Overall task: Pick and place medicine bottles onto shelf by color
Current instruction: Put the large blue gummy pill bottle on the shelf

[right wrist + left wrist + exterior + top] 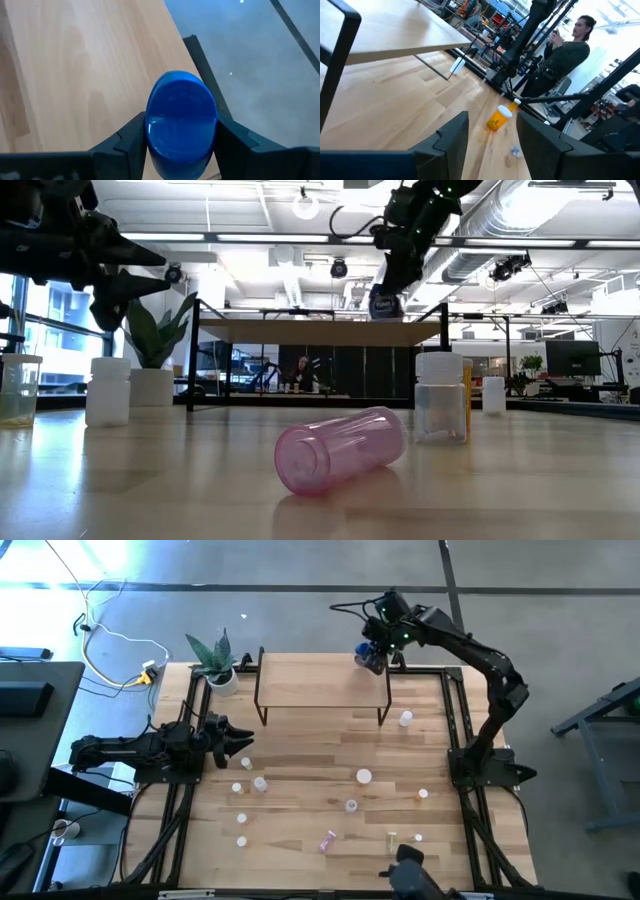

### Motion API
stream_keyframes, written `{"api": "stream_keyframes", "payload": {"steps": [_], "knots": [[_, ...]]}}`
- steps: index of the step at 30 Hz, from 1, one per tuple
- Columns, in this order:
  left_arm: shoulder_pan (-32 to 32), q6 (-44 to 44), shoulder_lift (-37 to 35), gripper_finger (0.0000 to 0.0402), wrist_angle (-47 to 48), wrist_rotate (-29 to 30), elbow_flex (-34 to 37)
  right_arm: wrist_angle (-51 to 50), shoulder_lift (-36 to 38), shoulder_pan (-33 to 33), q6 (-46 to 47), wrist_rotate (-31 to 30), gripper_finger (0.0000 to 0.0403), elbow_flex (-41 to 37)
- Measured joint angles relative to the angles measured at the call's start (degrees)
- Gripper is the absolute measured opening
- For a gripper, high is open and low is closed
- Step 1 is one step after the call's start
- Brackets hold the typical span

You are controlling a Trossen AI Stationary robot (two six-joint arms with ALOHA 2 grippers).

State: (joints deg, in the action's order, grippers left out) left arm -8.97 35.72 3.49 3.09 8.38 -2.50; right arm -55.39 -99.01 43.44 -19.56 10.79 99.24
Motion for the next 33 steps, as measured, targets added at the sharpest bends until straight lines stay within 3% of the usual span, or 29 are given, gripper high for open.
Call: {"api": "stream_keyframes", "payload": {"steps": [5,17,28,33], "knots": [[0.00,1.65,0.00,0.0158,-0.02,0.00,0.02,-2.58,-0.20,1.38,-0.03,2.80,0.0165,0.00],[0.01,1.82,0.00,0.0158,-0.04,0.00,0.01,-3.44,-1.49,0.79,-0.03,2.88,0.0169,0.00],[0.00,2.01,0.00,0.0159,-0.04,-0.22,0.01,-3.63,-1.61,0.61,-1.27,-0.18,0.0248,-0.11],[0.00,3.11,0.00,0.0171,-0.03,-0.24,0.01,-4.00,-1.61,0.59,0.06,-1.11,0.0260,1.26]]}}
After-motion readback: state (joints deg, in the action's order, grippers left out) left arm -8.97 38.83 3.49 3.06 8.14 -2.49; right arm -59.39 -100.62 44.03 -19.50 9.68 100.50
